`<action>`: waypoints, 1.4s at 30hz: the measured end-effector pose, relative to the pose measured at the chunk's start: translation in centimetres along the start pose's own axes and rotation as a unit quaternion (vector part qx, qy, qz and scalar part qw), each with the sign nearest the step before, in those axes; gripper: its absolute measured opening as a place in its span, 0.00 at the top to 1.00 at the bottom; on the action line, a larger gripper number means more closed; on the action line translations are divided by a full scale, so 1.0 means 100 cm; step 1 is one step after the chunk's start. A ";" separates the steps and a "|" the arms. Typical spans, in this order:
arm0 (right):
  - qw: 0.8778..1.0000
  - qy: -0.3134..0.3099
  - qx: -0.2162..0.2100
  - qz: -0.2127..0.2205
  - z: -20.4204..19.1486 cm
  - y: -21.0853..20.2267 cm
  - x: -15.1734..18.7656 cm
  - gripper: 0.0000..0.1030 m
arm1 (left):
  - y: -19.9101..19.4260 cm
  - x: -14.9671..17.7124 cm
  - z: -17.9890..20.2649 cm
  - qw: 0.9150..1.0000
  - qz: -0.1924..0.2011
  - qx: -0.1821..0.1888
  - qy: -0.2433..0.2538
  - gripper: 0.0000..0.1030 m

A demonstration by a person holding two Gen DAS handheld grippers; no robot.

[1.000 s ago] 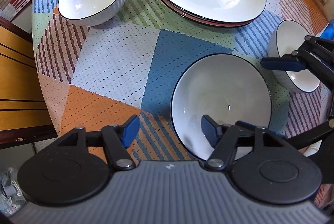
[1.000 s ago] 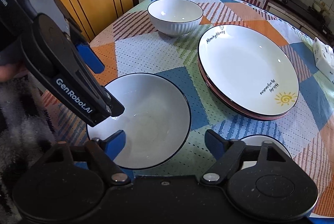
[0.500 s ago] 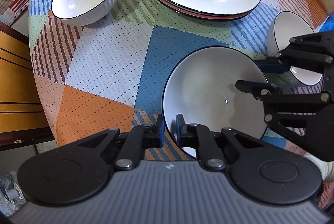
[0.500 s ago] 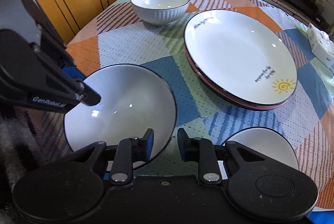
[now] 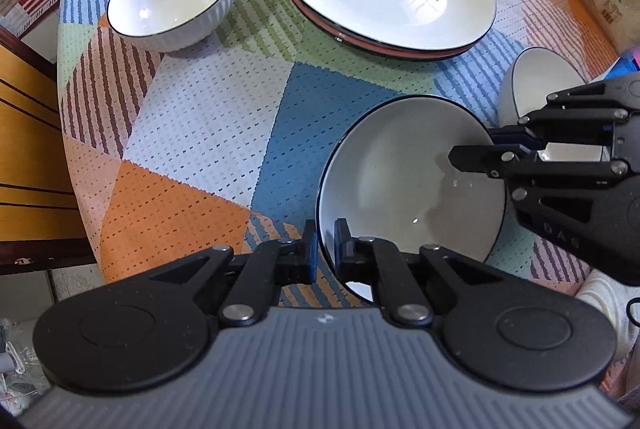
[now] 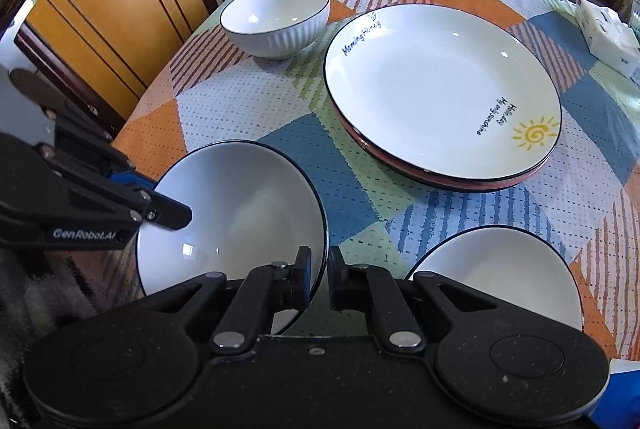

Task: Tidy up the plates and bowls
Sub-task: 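Lift the second bowl with the left tool and set it into the first bowl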

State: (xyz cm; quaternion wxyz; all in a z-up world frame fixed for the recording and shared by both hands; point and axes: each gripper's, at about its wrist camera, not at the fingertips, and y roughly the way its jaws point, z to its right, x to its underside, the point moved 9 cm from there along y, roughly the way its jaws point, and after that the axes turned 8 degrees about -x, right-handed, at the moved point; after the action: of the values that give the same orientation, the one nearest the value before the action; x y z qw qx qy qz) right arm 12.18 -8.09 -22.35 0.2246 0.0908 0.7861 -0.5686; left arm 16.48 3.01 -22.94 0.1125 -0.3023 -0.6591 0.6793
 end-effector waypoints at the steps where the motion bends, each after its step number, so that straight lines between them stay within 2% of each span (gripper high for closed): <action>1: 1.000 0.004 0.001 0.003 0.001 -0.002 -0.002 0.89 | -0.002 0.000 0.000 1.000 0.003 0.002 -0.001 0.93; 6: 1.000 -0.004 0.007 0.015 -0.002 -0.015 -0.015 0.88 | -0.015 -0.003 -0.002 1.000 0.026 0.006 -0.014 0.93; 11: 0.999 -0.013 0.003 0.029 -0.004 -0.028 -0.040 0.88 | -0.031 -0.006 -0.017 0.997 0.043 0.018 -0.053 0.93; 21: 0.998 -0.025 -0.030 0.048 -0.014 -0.037 -0.108 0.88 | -0.067 -0.044 -0.070 0.990 0.090 0.009 -0.112 0.93; 30: 0.997 -0.022 -0.035 0.066 -0.008 -0.013 -0.172 0.87 | -0.055 -0.082 -0.110 0.985 0.088 -0.002 -0.151 0.93; 37: 0.996 0.007 -0.043 0.083 0.000 0.010 -0.195 0.87 | -0.040 -0.106 -0.134 0.983 0.078 -0.027 -0.161 0.93; 42: 0.991 0.046 -0.068 0.106 0.010 0.036 -0.207 0.87 | -0.029 -0.118 -0.154 0.975 0.098 -0.053 -0.192 0.93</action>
State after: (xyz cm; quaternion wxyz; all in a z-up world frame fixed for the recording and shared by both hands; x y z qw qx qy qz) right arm 32.14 -5.45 -16.23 0.2531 0.1846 0.8183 -0.4820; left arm 33.77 9.52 -16.28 -0.0997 -0.2352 -0.6709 0.6962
